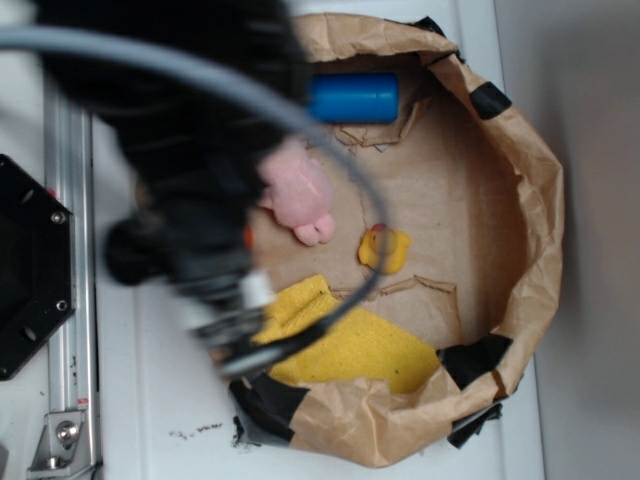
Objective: Grab the yellow cloth.
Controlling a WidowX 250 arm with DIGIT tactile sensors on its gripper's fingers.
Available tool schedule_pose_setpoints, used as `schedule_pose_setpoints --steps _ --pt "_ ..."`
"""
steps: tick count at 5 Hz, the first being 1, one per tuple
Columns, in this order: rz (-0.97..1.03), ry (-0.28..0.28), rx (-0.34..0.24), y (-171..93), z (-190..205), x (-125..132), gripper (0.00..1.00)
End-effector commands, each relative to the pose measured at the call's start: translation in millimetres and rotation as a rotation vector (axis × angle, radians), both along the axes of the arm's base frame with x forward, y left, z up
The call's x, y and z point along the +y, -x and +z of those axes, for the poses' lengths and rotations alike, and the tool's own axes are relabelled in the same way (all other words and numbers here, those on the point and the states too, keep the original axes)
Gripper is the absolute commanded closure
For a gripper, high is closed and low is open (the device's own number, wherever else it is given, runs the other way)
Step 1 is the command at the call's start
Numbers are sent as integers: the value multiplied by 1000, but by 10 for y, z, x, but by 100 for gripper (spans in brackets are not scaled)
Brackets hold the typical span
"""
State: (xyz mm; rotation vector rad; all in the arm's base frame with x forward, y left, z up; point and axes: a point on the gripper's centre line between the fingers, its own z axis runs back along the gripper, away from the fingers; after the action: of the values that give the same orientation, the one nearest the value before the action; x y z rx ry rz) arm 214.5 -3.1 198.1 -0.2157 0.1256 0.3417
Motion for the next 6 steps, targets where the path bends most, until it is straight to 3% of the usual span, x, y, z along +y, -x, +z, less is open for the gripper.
schedule_pose_setpoints --steps 1,2,3,4,5,6 --pt "242 0 126 -345 -849 16 0" --pt "230 -12 163 -188 -1279 -173 0" --pt "152 57 239 54 -1698 -565 0" --pt "120 135 269 172 -1835 -870 0" --pt "165 183 272 206 -1801 -1002 100" --pt "157 184 237 182 -1748 -961 100"
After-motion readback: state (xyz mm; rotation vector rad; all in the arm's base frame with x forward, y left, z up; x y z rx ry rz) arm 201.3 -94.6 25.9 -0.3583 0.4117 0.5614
